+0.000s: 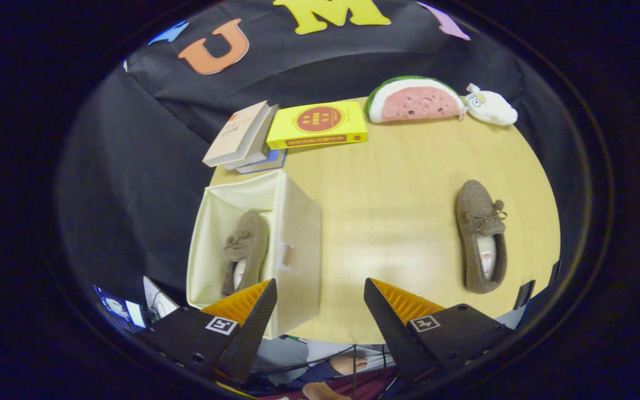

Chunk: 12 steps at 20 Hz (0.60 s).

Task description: Open the storage box then place both shoes into the box .Put the left shoe in first, then the right shoe, with the right side of both shoes facing outward in a uniform manner.

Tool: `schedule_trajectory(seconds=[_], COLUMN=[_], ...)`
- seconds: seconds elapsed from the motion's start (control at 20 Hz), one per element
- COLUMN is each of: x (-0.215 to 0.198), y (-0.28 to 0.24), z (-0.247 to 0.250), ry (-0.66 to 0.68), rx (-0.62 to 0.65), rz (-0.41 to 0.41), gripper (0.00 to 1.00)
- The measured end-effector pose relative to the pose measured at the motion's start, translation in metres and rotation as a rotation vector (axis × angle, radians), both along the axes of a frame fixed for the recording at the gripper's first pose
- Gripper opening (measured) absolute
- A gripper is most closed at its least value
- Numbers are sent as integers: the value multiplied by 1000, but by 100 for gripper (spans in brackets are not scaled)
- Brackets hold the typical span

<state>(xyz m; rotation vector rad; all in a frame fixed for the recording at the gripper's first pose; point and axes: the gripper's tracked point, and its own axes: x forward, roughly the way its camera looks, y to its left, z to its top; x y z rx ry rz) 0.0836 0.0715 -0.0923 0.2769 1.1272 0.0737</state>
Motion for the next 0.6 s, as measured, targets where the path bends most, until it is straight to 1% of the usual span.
schedule_trajectory(seconds=[0.15, 0.3, 0.5, 0.6], x=[1, 1, -3, -3], y=[-65, -126, -183, -208], z=[-21, -41, -62, -67], ry=[18, 47, 137, 156], rx=[-117, -229, -264, -288], rz=[-31, -86, -114, -137], gripper=[96, 96, 96, 96])
